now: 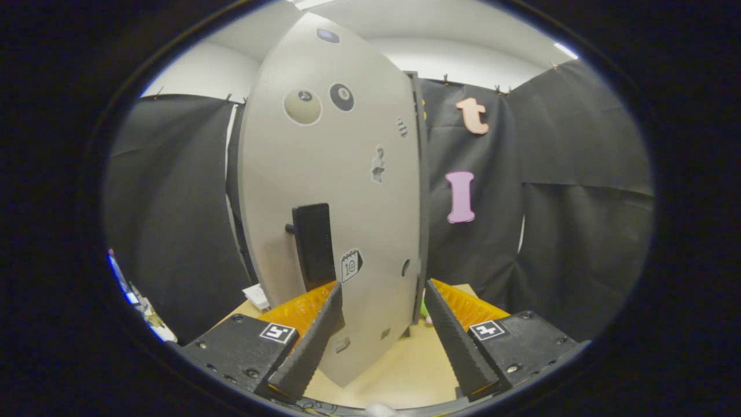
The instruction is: Open the shoe cabinet door, grab the shoes and put them into the shoe cabinet, then close the shoe cabinet door.
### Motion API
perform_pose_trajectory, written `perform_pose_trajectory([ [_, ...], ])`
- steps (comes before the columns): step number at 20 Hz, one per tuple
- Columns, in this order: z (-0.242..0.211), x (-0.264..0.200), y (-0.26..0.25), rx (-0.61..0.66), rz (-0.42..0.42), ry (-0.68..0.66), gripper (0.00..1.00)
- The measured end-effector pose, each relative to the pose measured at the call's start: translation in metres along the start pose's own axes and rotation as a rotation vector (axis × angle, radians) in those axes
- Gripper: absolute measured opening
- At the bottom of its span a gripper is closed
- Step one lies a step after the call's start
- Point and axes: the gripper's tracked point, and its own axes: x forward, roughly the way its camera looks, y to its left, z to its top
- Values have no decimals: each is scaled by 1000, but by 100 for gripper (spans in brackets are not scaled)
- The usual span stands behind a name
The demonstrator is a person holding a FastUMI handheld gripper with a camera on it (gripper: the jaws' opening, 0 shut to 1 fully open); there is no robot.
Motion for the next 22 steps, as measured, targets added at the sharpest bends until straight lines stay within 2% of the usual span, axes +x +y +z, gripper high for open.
perform_pose_trajectory([
  [3, -11, 15, 35, 0, 69, 31, 96],
  [8, -10, 10, 56, -32, 83, 28, 98],
  [13, -4, -6, 51, -18, 48, 18, 98],
  [18, 14, -46, 42, -1, -39, -41, 98],
  [22, 25, -80, 40, 0, -64, -88, 98],
])
